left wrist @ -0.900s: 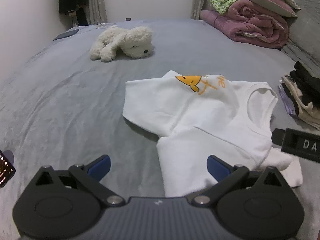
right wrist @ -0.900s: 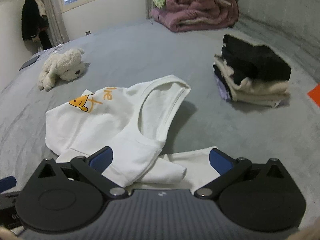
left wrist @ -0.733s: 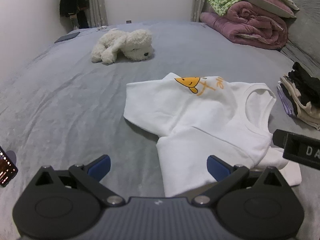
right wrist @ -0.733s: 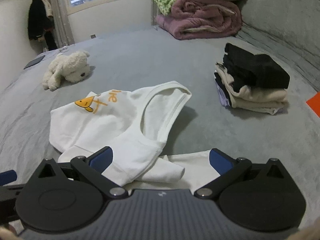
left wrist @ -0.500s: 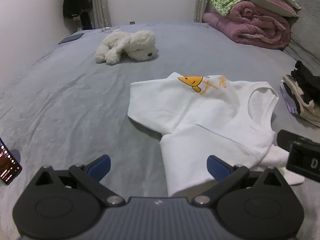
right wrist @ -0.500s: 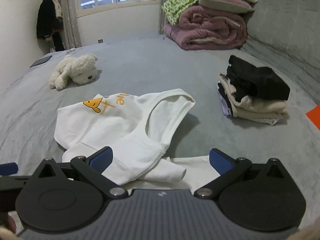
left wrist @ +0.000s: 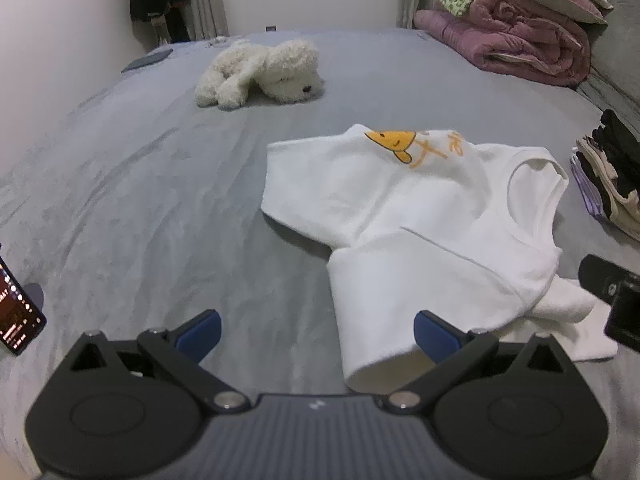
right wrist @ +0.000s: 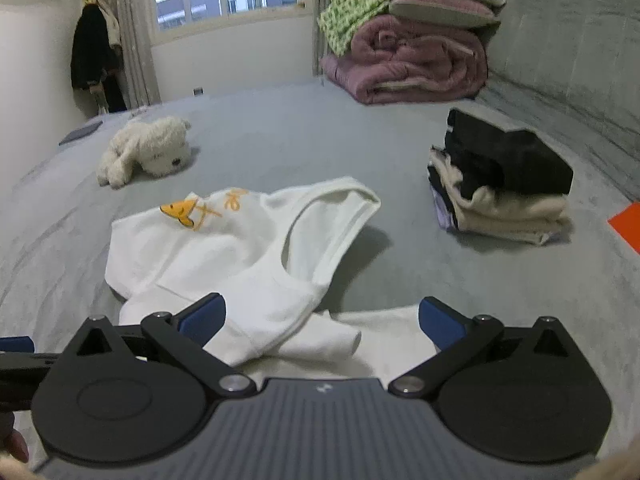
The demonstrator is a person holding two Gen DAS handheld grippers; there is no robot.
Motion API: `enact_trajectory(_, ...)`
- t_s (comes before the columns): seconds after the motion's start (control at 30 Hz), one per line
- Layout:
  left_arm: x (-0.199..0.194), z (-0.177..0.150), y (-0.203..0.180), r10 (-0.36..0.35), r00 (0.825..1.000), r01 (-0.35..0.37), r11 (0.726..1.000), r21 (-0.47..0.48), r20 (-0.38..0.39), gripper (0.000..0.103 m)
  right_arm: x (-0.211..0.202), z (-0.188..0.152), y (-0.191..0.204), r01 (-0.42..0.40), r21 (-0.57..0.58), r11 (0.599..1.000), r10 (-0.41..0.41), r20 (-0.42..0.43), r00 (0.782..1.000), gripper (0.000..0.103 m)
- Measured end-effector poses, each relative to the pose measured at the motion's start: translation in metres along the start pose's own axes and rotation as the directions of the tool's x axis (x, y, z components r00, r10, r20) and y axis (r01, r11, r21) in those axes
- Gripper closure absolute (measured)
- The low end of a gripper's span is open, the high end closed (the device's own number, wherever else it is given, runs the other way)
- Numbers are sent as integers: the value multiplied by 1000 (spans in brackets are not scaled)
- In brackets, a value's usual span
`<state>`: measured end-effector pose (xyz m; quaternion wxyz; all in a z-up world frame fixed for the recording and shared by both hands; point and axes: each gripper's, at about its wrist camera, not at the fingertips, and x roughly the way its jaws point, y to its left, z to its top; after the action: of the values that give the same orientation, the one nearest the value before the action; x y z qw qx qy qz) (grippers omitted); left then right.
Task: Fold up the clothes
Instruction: 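Move both tools toward the white sweatshirt lying on the bed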
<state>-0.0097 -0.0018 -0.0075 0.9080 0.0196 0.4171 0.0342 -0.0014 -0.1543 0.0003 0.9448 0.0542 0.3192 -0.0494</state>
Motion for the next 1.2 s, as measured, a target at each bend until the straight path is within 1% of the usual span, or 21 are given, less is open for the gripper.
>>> enact_trajectory(0.13, 3, -2, -5, -19, 999, 19, 1000, 7, -33, 0, 5, -2, -2, 12, -3, 1000, -12, -44, 999, 0)
enact_trajectory(0.3, 3, -5, -10, -24, 999, 25, 999, 21, -44, 0, 9, -4, -4, 12, -8, 1000, -12, -76, 997, 0)
enact_trajectory(1.2, 4, -4, -17, -15, 999, 16, 999, 38, -43, 0, 9, -8, -7, 1, -14, 1000, -2, -109, 994, 0)
